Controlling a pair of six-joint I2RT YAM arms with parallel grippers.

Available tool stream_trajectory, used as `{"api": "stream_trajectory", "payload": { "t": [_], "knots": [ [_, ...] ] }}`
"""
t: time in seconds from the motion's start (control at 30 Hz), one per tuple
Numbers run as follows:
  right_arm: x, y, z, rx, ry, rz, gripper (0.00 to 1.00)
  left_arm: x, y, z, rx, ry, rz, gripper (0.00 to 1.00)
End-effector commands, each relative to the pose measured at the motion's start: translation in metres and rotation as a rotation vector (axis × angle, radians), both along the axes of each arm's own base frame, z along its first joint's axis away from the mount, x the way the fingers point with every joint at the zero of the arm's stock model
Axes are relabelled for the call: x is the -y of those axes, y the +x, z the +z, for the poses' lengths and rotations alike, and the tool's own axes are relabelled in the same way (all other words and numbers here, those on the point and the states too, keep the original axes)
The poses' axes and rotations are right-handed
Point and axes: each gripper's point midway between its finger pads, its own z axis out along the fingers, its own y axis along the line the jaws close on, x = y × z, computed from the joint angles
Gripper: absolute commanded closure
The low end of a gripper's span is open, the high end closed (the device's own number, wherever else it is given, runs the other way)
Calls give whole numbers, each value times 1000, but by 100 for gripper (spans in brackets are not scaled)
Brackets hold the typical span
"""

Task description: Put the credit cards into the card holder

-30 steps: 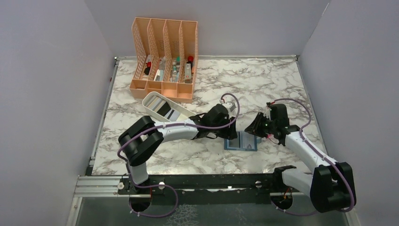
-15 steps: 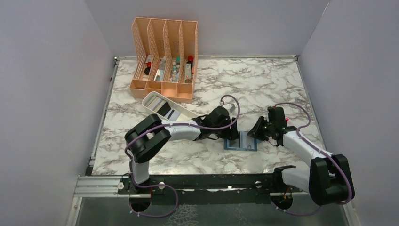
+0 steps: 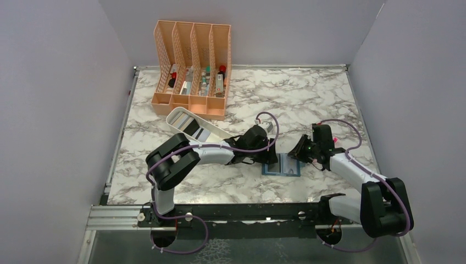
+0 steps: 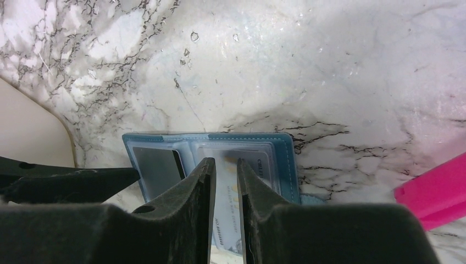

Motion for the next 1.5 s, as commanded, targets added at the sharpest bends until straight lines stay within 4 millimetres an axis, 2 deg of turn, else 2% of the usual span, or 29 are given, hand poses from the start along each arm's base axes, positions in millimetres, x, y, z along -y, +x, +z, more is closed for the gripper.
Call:
{"api": "stream_trajectory", "payload": {
  "t": [0.0,0.27,0.47,0.67,0.9,1.07,1.33,1.47],
  "knots": [
    [3,-16,-18,-62,-20,7,74,1,-3,-6,-4,-7,6,40],
    [2,-18,-20,-68,-13,7,74,12,-6,-4,-43,-55,1,40],
    [-4,-28,-30,-95,30,6,74,31,-17,24,-88,-189,-36,40],
    [-5,-30,-30,-95,41,4,74,51,-25,52,-68,-253,-80,39],
    [-3,-29,-27,-89,34,-3,74,55,-25,47,-65,-243,-80,39],
    [3,-20,-14,-76,8,-51,74,51,-23,41,-45,-217,-72,39],
    [26,3,27,12,-93,-155,70,43,-14,26,-9,-128,-48,39],
    [29,9,46,45,-105,-171,69,40,-13,24,1,-103,-47,39]
  ]
}}
